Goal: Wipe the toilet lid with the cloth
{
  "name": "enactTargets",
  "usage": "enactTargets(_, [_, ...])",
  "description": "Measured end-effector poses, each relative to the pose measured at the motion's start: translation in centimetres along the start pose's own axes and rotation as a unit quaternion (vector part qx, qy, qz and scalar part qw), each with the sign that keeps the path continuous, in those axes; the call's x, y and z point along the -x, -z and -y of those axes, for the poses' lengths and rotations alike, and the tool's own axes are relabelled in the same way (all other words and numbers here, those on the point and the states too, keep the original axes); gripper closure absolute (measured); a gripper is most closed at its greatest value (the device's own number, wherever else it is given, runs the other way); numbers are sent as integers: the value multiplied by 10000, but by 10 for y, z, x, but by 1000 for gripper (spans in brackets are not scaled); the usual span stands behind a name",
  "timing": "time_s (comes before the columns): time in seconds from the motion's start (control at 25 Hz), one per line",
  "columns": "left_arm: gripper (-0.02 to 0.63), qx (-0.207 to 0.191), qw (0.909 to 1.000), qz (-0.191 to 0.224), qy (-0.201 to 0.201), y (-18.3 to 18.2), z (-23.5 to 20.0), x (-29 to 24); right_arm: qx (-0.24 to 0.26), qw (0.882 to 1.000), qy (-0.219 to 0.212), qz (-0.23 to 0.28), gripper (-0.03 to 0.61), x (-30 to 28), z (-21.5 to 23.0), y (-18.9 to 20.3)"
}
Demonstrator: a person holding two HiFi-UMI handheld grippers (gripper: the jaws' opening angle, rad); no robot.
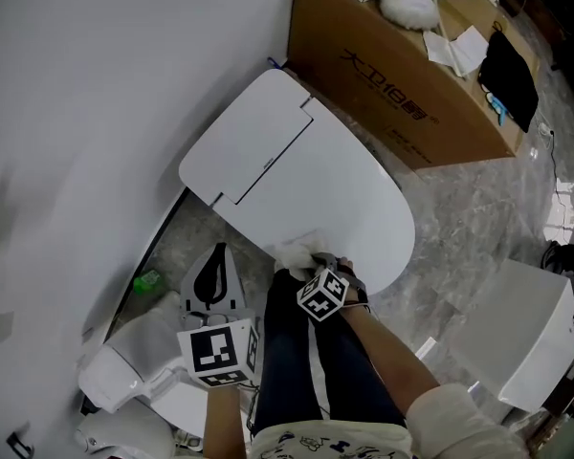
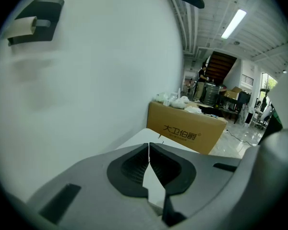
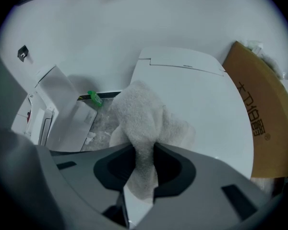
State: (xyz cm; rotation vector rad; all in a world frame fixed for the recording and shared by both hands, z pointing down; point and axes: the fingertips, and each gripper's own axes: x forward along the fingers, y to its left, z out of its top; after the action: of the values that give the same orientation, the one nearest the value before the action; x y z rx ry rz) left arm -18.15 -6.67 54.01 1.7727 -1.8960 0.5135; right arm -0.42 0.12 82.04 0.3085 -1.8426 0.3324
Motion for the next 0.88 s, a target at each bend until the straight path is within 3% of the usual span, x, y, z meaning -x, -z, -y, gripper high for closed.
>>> enactTargets(0.16, [603,-134,9997,-12,197,-4,19,-6,-214,9997,66,-102,485,9,4,36])
enactTargets(0.32, [602,-242,9990,-37,364,-7,37,-13,-821,9962,162,-231,485,19,14,79])
enactTargets(0.64, [602,-493,9963,-30,704,-12,73,-19,-2080,9753,497,-551,485,41,31,174])
enactTargets(0.88, [602,-618,9944,-25,856,-16,92,-21,-2524,9631,617,-703,483,47,36,201])
